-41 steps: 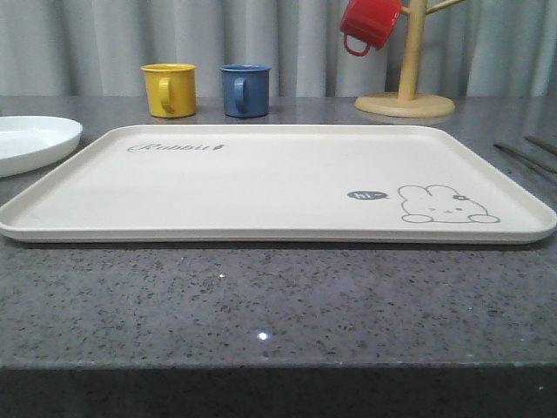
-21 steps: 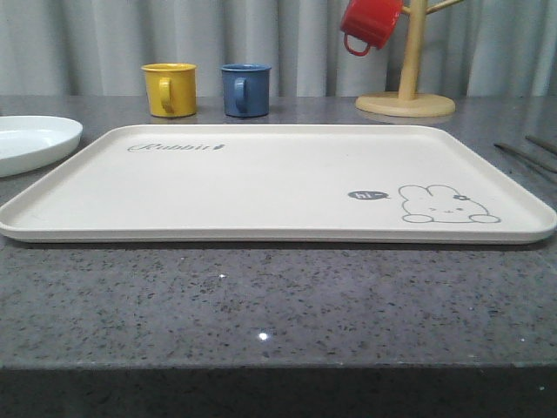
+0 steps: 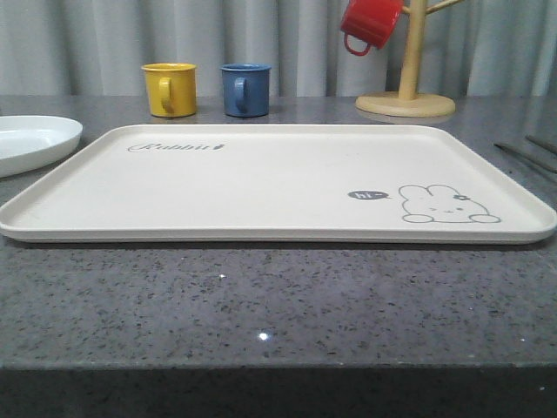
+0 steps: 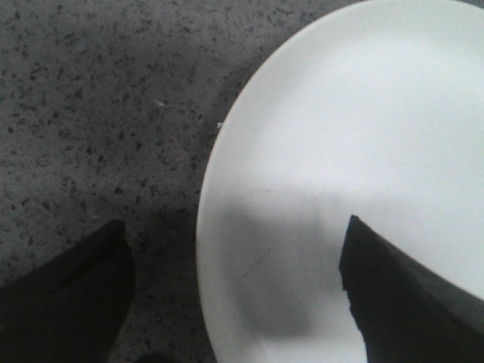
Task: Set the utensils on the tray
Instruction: 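Grasp the white plate rim with the left gripper and lift it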
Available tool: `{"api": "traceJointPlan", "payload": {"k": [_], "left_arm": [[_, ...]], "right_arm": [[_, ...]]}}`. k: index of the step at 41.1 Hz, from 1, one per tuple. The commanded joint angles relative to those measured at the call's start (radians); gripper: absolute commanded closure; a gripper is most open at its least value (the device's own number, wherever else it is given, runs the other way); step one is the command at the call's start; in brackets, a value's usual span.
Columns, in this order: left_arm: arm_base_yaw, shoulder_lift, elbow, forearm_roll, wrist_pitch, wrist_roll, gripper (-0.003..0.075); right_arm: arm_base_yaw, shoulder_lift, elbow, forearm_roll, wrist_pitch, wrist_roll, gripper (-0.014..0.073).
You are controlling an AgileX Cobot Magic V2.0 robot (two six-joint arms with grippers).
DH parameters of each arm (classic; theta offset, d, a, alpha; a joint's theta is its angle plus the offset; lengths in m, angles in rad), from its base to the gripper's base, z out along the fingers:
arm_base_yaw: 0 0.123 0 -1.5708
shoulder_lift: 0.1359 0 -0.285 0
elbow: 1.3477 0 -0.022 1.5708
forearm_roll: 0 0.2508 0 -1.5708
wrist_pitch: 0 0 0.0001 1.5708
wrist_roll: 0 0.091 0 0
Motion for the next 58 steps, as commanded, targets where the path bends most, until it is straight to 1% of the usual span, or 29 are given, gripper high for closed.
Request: {"api": "traceJointPlan", "payload": {"k": [1, 6, 12, 17, 27, 32, 38, 49, 58], "left_arm": [[-0.006, -0.046, -0.035, -0.024, -0.035, 0.002, 0.0239], [-0.006, -0.046, -0.035, -0.016, -0.028, 0.002, 0.0324], [-0.006, -0.046, -0.035, 0.000, -0.026, 0.002, 0.0377], [-0.006, -0.046, -0.035, 0.000, -0.027, 0.002, 0.0393], [-0.006, -0.045, -0.035, 0.007, -0.023, 0.002, 0.0400], [-0.006, -0.043, -0.035, 0.019, -0.004, 0.002, 0.0443], [-0.006, -0.043, -0.035, 0.020, -0.002, 0.002, 0.0514], [-0.004, -0.043, -0.035, 0.026, 0.008, 0.002, 0.0738], [-0.004, -0.086, -0.086, 0.043, 0.025, 0.002, 0.0738]], "right_arm": [[0.000, 0.002, -0.035, -0.011, -0.061, -0.009, 0.0097], [0.000, 0.002, -0.035, -0.011, -0.061, -0.009, 0.0097], [0.000, 0.002, -0.035, -0.011, -0.061, -0.009, 0.0097], [0.000, 0.002, -0.035, -0.011, -0.061, -0.009, 0.0097], [0.000, 0.002, -0.035, -0.011, -0.061, -0.009, 0.0097], [0.000, 0.002, -0.035, -0.011, -0.061, -0.009, 0.0097], [0.000, 0.002, -0.035, -0.011, -0.061, -0.009, 0.0097], [0.000, 0.002, -0.035, -0.011, -0.061, -0.009, 0.0097], [0.000, 0.002, -0.035, -0.011, -0.061, -0.009, 0.0097]]}}
